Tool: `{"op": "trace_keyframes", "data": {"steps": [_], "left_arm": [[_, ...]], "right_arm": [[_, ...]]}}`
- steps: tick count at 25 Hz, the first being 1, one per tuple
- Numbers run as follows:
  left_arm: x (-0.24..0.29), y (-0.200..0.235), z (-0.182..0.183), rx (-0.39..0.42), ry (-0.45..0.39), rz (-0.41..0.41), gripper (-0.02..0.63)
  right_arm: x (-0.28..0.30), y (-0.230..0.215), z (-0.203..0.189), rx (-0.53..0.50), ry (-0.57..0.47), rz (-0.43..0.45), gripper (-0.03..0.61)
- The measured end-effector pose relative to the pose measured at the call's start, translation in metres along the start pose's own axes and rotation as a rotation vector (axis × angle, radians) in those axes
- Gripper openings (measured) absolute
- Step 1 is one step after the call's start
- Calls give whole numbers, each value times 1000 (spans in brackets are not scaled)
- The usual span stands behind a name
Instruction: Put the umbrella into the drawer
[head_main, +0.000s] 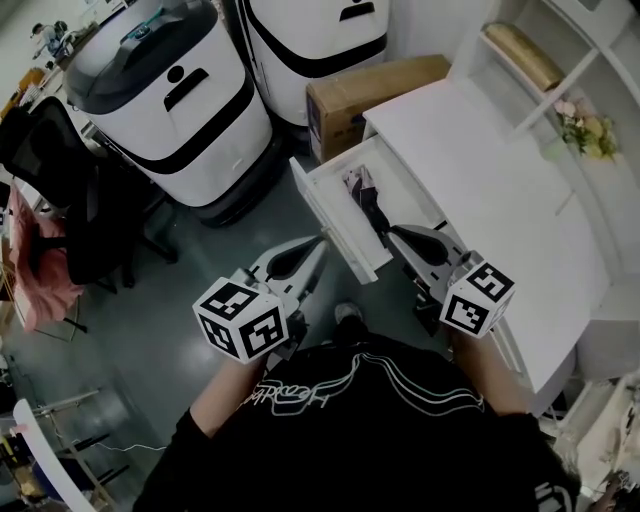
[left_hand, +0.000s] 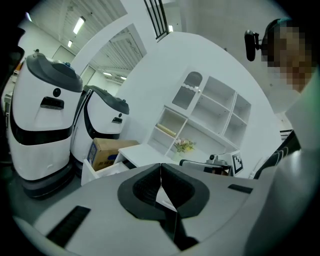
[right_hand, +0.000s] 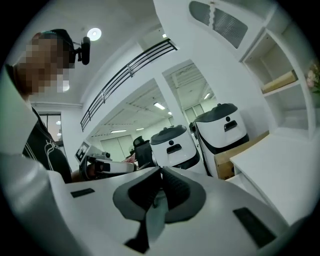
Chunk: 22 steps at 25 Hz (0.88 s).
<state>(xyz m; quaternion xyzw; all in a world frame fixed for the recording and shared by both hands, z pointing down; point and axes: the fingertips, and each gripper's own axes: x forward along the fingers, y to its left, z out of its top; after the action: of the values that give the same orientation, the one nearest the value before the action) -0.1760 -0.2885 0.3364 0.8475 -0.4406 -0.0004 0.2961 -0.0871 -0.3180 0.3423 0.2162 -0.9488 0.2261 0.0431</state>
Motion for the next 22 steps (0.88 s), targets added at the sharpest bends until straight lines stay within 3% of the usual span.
{"op": "trace_keyframes", "data": {"steps": [22], "left_arm": [[-46,-37,0,36,-23,-8,21]], "right_arm": [[-23,49,-3,-40,13,-39,48]]}}
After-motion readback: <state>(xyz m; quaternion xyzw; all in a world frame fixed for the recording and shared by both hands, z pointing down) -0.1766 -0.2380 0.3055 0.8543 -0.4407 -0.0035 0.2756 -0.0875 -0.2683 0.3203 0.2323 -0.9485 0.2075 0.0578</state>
